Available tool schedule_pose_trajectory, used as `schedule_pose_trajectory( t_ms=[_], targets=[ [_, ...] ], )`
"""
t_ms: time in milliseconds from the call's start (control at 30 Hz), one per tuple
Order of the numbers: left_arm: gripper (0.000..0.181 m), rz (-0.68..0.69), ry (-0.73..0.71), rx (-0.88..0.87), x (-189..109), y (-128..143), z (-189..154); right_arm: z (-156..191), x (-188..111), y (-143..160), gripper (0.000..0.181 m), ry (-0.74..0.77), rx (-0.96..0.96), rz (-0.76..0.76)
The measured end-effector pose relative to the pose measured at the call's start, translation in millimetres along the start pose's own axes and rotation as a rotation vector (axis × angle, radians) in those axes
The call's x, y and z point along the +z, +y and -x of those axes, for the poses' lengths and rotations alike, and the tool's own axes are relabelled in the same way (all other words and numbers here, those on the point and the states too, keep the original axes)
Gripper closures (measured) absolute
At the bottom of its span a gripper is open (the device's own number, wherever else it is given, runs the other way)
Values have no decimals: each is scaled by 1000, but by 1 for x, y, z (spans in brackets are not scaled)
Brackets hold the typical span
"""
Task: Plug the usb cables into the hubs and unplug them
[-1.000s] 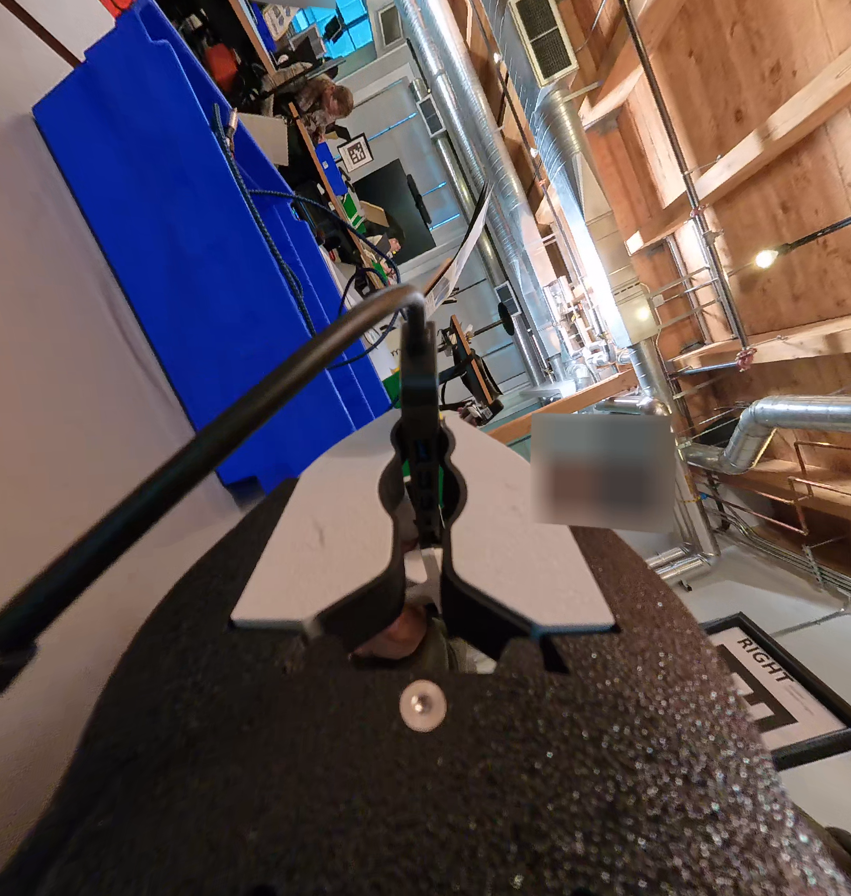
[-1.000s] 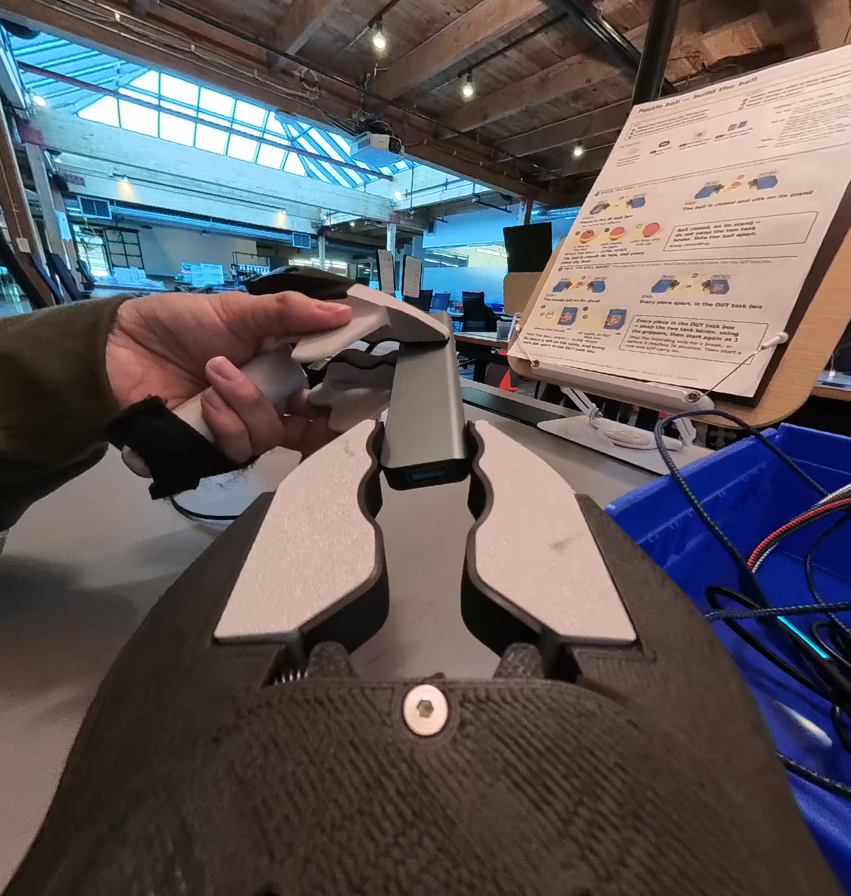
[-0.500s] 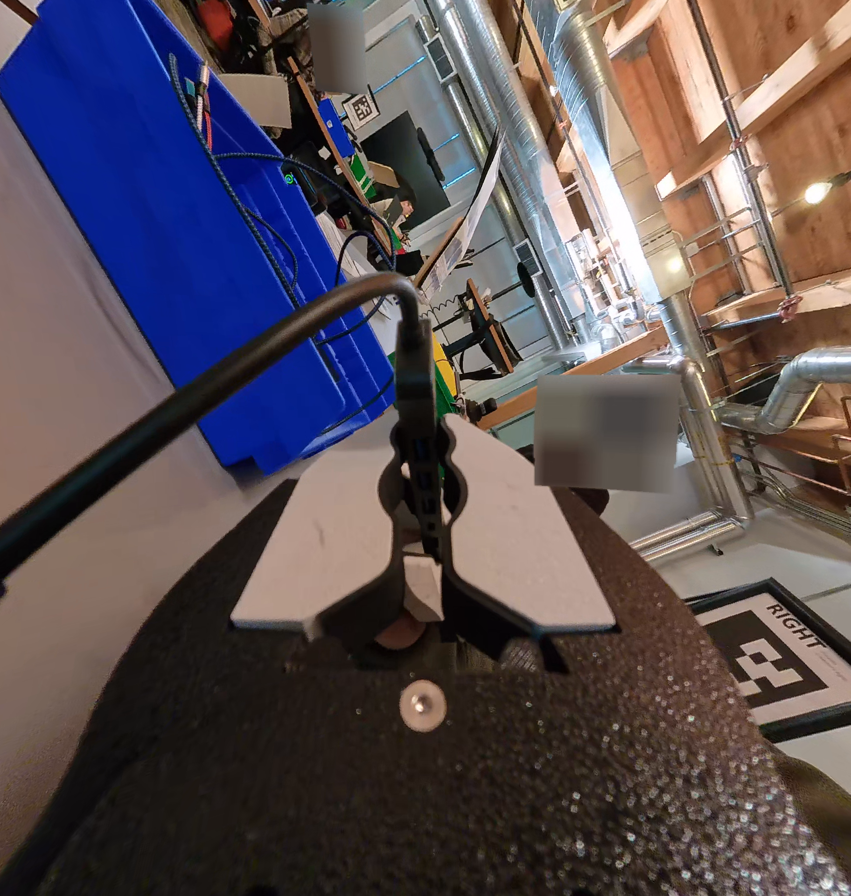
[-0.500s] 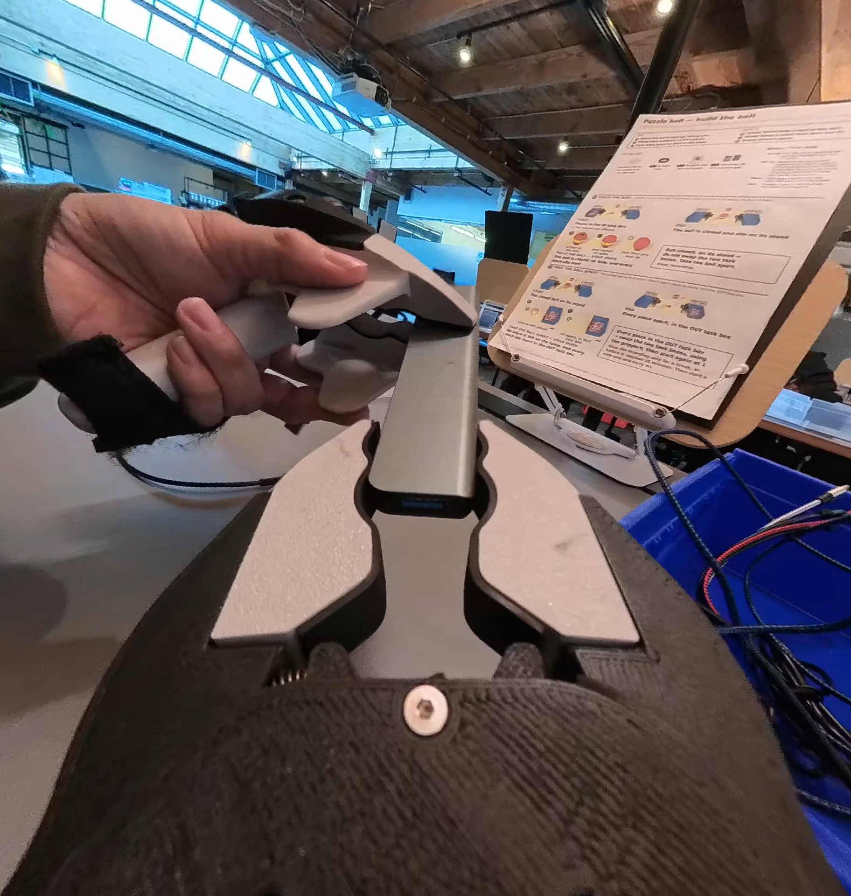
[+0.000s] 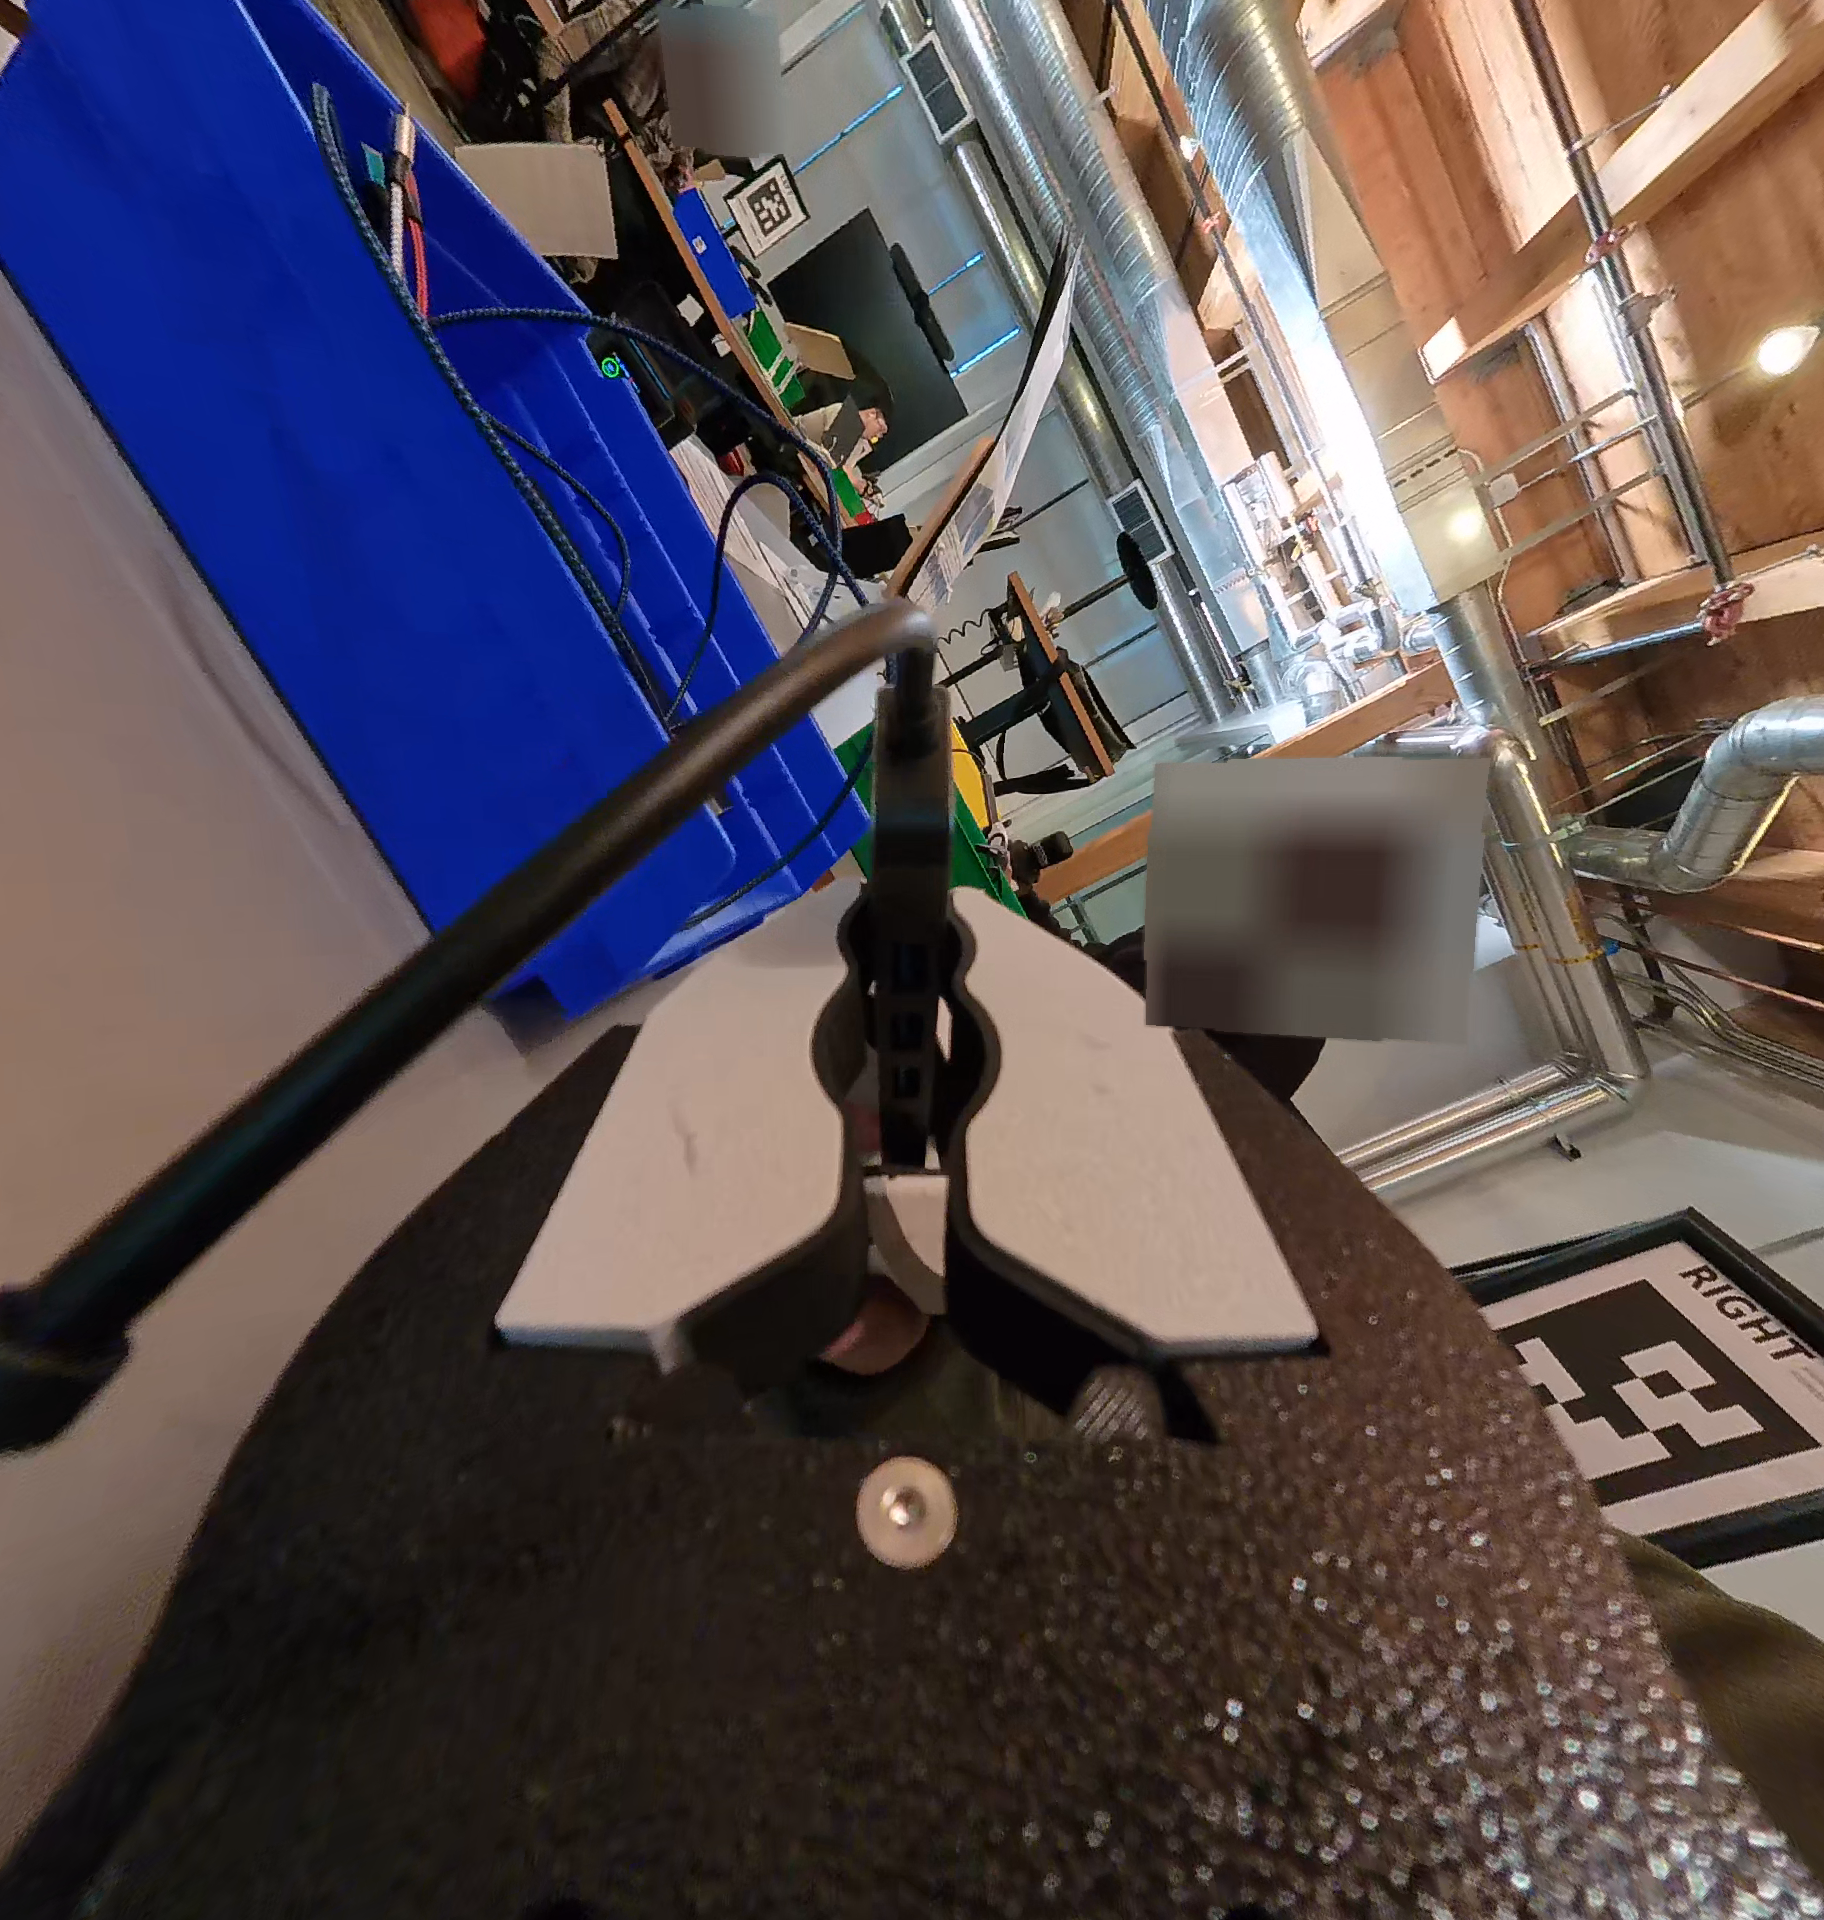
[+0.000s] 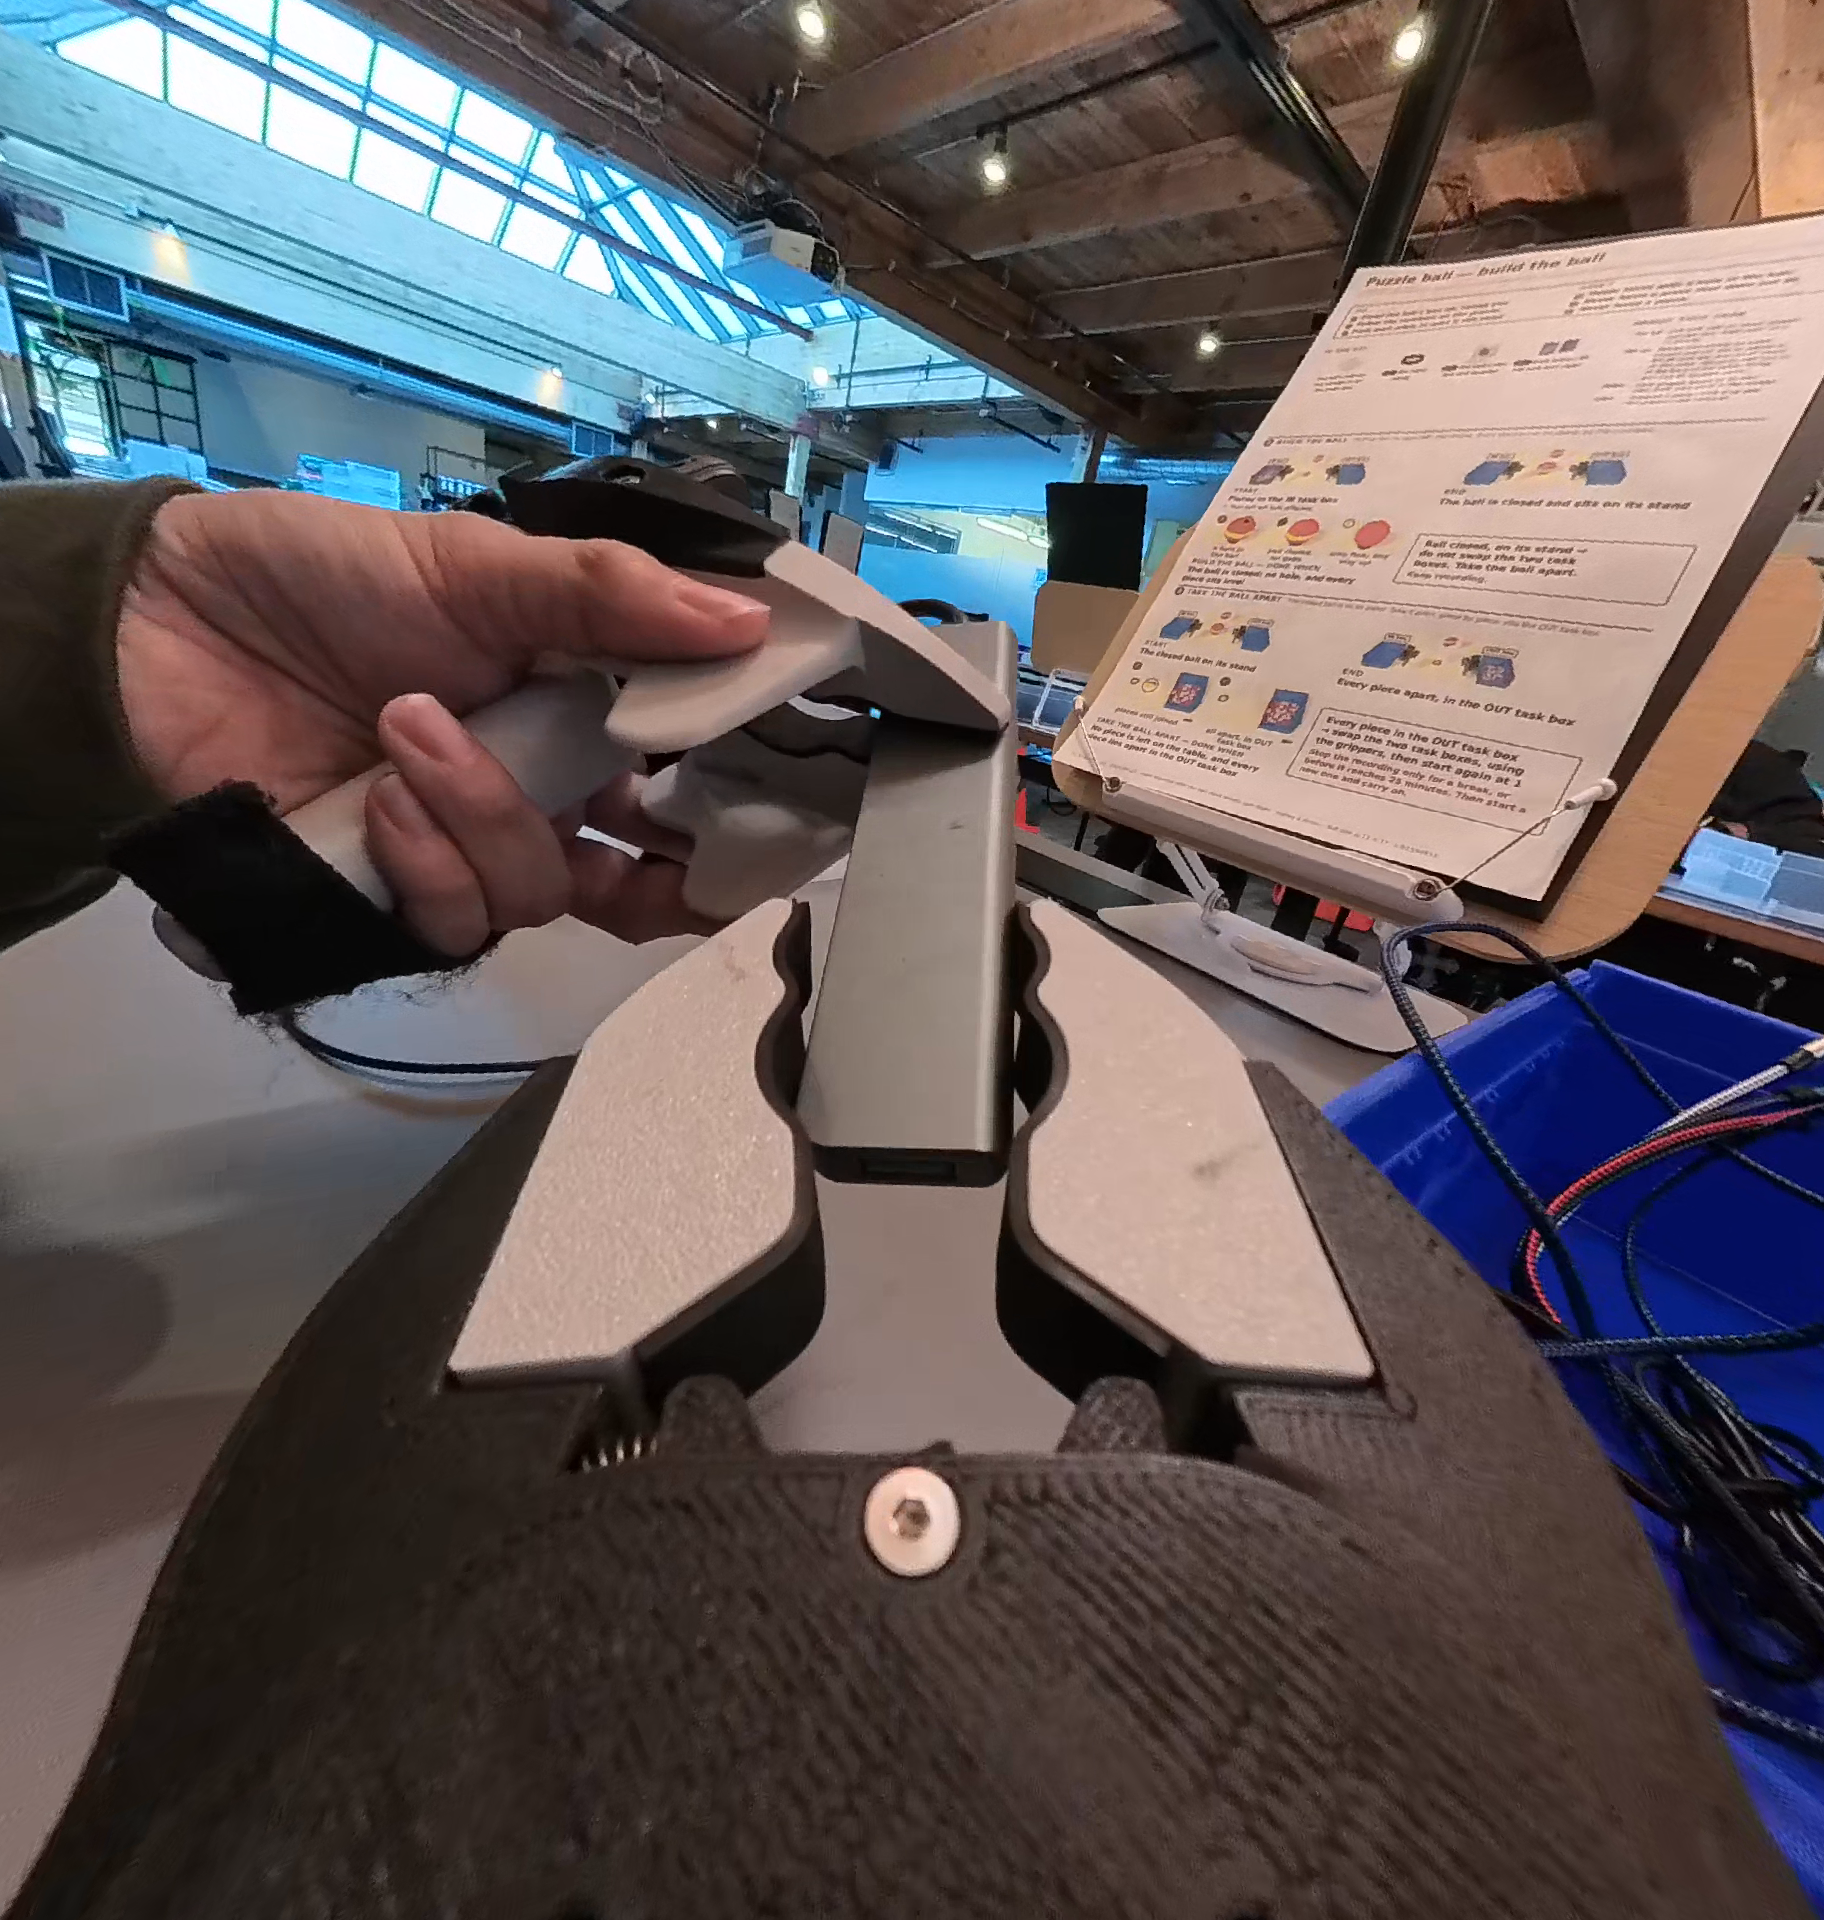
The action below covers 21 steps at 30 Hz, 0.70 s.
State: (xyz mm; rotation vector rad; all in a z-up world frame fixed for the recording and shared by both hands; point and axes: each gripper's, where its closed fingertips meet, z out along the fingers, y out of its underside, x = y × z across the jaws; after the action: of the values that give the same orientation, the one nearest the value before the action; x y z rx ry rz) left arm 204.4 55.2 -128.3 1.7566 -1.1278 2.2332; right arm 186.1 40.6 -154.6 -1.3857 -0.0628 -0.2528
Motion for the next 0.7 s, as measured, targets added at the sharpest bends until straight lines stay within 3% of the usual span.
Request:
schedule_pose_trajectory(
  t_ms=[267,367,467,700],
  targets=[
    [171,-5,-25,45,3,-2,3,-3,1,7,145,32,20,63],
    [156,-1,-38,68,3,0,7,-4,1,6,145,34,47,59],
    [154,9,-57,111,0,2,12,-4,1,6,145,26,69,55],
    [152,7,2,102,-5,2,10,-5,1,5,145,27,70,53]
  ],
)
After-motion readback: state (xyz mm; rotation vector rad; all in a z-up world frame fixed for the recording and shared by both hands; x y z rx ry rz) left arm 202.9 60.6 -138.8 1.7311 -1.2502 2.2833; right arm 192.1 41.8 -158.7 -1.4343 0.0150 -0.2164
